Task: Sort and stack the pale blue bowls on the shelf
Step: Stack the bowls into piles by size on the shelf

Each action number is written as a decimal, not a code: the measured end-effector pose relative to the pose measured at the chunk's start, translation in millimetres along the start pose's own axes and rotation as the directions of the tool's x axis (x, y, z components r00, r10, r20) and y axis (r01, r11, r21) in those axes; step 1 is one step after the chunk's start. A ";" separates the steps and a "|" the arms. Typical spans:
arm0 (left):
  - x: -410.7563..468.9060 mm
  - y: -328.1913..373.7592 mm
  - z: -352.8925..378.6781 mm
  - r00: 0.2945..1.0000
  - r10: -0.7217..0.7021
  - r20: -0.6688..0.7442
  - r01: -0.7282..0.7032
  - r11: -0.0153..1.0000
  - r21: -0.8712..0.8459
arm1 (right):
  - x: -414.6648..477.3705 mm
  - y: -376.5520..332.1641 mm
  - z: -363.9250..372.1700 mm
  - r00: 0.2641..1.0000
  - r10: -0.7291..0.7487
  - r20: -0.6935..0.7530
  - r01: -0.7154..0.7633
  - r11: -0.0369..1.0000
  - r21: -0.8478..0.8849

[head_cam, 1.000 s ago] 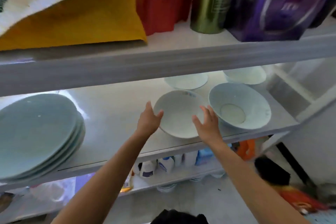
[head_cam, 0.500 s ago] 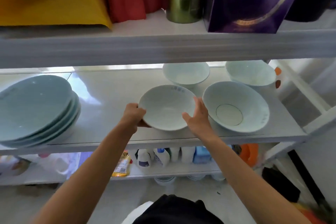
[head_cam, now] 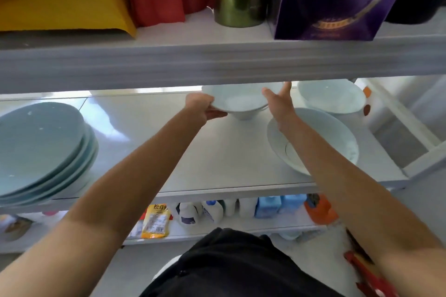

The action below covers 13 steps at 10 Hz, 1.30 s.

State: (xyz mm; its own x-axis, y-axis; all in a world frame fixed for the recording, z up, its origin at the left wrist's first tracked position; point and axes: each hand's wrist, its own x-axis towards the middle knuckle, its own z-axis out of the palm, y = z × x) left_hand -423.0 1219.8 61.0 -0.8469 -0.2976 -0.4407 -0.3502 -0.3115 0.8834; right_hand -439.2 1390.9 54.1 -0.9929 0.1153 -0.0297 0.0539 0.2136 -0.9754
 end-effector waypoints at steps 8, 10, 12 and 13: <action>49.5 -6.0 12.2 0.999 0.002 -0.042 0.014 0.926 0.378 | 47.7 16.0 15.0 0.943 0.325 0.077 -0.284 0.901 -0.327; 44.7 -6.6 12.9 0.999 0.005 -0.048 0.011 0.945 0.328 | 46.4 12.1 10.5 0.941 0.329 0.077 -0.284 0.892 -0.351; 37.3 -4.8 2.0 0.991 -0.038 -0.126 0.074 0.953 0.295 | 29.9 8.5 18.7 0.942 0.324 0.092 -0.274 0.896 -0.348; 28.1 -6.1 -10.8 0.983 -0.067 -0.173 0.119 0.942 0.313 | 13.7 10.0 31.6 0.942 0.325 0.081 -0.286 0.906 -0.313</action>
State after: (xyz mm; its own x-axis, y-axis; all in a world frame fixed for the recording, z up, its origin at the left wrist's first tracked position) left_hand -440.4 1203.6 41.5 -0.7395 -0.4280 -0.5196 -0.5563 -0.0461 0.8297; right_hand -455.6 1364.0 37.0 -0.9266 0.0994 -0.3627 0.3656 0.4639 -0.8069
